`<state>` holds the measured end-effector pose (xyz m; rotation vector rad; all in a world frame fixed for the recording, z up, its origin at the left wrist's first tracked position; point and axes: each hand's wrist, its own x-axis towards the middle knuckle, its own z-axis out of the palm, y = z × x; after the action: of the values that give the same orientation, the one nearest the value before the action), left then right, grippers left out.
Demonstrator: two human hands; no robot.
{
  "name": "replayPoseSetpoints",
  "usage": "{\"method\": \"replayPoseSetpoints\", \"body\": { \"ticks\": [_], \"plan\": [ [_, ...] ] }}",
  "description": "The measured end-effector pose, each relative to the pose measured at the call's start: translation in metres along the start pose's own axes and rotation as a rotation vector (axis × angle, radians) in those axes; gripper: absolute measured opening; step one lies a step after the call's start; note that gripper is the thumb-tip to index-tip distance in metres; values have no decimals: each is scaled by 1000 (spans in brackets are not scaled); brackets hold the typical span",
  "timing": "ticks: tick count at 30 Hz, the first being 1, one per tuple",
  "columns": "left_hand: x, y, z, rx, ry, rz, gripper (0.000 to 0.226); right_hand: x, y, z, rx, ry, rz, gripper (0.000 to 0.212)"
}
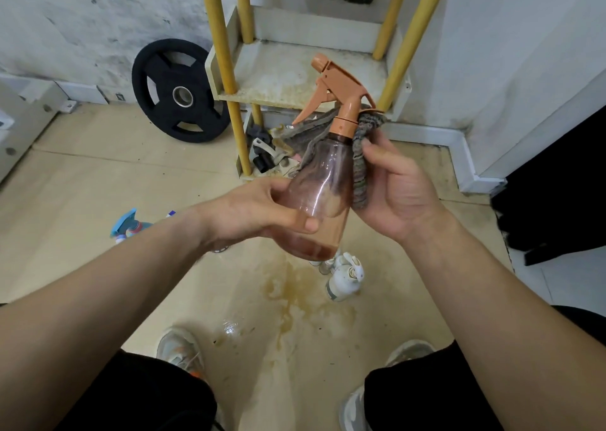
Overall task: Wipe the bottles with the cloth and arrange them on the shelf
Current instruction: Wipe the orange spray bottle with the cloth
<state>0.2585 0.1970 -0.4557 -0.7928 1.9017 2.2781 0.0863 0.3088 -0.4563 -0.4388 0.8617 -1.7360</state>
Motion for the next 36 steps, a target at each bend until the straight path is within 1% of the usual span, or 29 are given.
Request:
{"method": "replayPoseSetpoints", "body": {
  "ticks": [2, 3, 4, 5, 7, 8, 10, 12, 13, 14, 16, 19, 20, 21, 23, 24, 27, 29, 31, 33, 36],
  "plan": [
    [-1, 0, -3, 43, 7, -20, 71, 0, 0, 0, -34, -8, 13, 39],
    [-1, 1, -4, 79, 25, -26, 74, 0, 0, 0, -62, 2, 12, 41],
    [-2, 1, -3, 120, 49, -25, 70, 1, 1, 0, -93, 26, 3, 41],
    [-4, 4, 0, 149, 81, -17, 62, 2, 3, 1, -122, 62, -13, 41],
    [-6, 7, 10, 159, 180, 12, 45, 5, 6, 1, -159, 138, -59, 39],
    [-6, 6, 15, 155, 233, 25, 41, 6, 8, 1, -174, 173, -77, 38],
    [-2, 2, 23, 191, 361, 67, 39, 8, 11, 2, -211, 226, -112, 34],
    [2, -5, 28, 365, 489, 87, 38, 12, 15, 2, -246, 260, -144, 31],
    [2, -6, 32, 405, 524, 84, 39, 14, 16, 3, -243, 274, -155, 31],
    [3, -8, 33, 396, 515, 96, 38, 15, 15, 4, -229, 281, -161, 33],
    [4, -10, 37, 234, 449, 117, 39, 16, 13, 4, -191, 276, -156, 36],
    [3, -13, 34, 80, 348, 80, 58, 15, 6, 2, -153, 244, -145, 30],
    [4, -15, 30, 11, 301, 56, 63, 14, 4, 1, -135, 234, -139, 28],
    [4, -16, 26, -115, 253, 17, 66, 13, 2, 1, -113, 223, -131, 27],
    [4, -20, 16, -402, 166, -75, 67, 11, -2, 0, -68, 212, -109, 25],
    [5, -22, 12, -499, 116, -126, 67, 10, -4, 1, -45, 200, -101, 24],
    [5, -25, 14, -658, -73, -244, 76, 7, -5, 4, 17, 156, -80, 22],
    [6, -26, 22, -710, -74, -251, 77, 7, -5, 6, 20, 157, -82, 21],
    [8, -24, 28, -729, 6, -223, 73, 7, -4, 7, -3, 166, -103, 23],
    [10, -24, 30, -703, 86, -190, 74, 9, -3, 5, -37, 184, -129, 28],
    [12, -26, 33, -622, 192, -87, 80, 11, -1, 3, -52, 230, -150, 21]
  ]
}}
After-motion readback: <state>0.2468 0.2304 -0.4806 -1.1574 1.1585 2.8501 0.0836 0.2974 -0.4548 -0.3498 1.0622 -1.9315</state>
